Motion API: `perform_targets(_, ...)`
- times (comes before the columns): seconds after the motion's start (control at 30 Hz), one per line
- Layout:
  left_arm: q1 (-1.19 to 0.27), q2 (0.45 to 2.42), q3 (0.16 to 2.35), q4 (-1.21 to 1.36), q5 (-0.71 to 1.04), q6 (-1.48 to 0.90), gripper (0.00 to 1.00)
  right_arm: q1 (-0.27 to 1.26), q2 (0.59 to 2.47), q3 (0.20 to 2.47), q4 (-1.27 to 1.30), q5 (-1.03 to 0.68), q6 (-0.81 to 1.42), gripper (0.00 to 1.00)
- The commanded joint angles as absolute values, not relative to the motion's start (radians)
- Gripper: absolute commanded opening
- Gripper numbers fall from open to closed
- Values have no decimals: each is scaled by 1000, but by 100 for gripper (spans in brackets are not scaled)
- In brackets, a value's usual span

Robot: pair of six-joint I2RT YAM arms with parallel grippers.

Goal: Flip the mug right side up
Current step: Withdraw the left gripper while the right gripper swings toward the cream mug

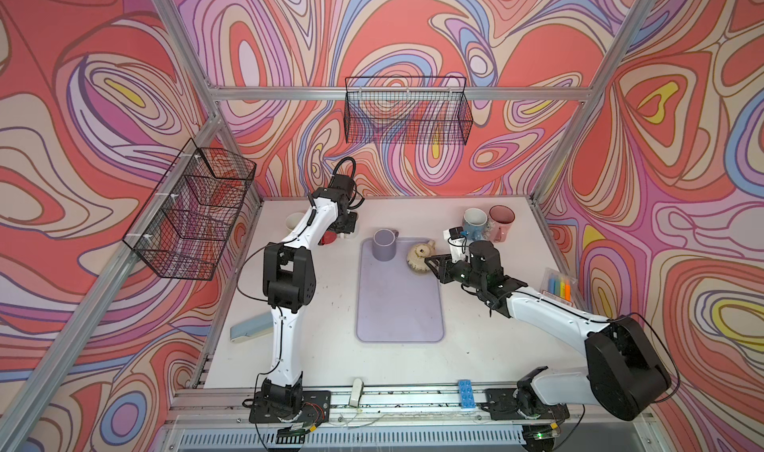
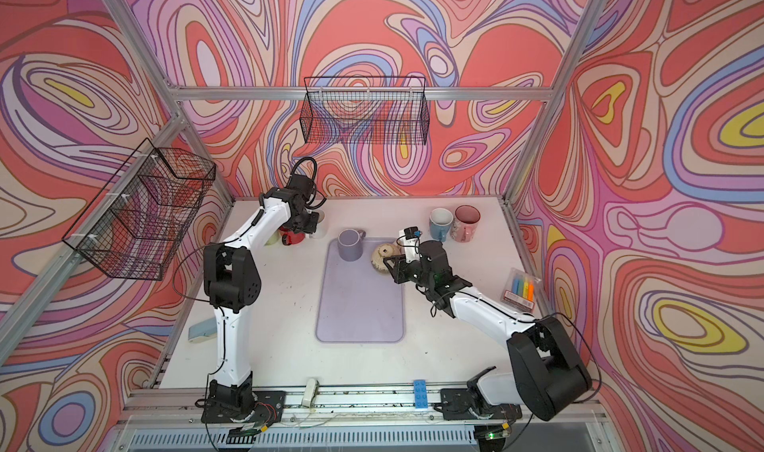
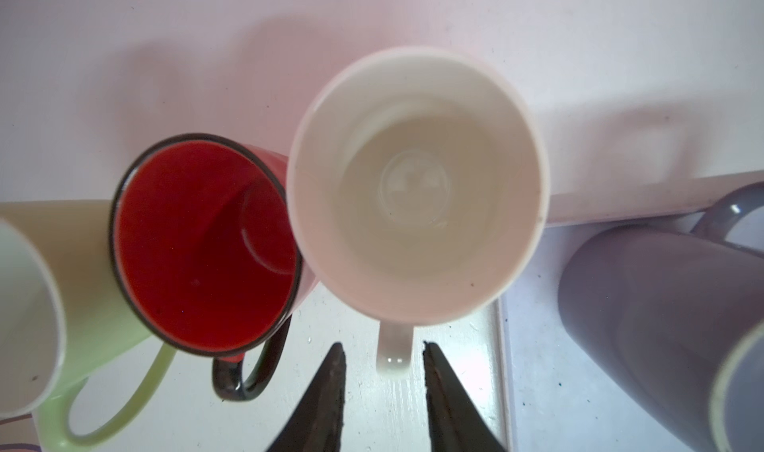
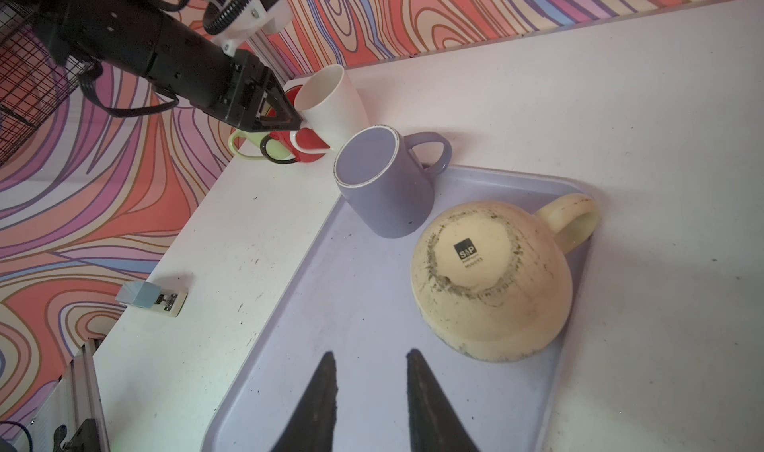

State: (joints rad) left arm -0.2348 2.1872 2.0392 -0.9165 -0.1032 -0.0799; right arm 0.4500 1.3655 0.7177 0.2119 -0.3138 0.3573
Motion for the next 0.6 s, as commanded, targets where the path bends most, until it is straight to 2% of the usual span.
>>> perform_targets(0.0, -236, 2095, 2018, -910, -94, -84, 36, 446, 1369, 734, 191, -300, 345, 30)
perform_targets(0.23, -266, 1886, 1869, -839, -81, -93, 38, 447, 1381, 820, 36, -216, 290, 31)
perform_targets(0.33, -277, 1748, 1742, -778, -63, -111, 38, 444, 1433, 919, -106, -136, 233, 32)
perform_targets(0.57, -328, 1367, 1366, -600, -2, -96, 41, 391, 1627, 1198, -350, -98, 137, 34)
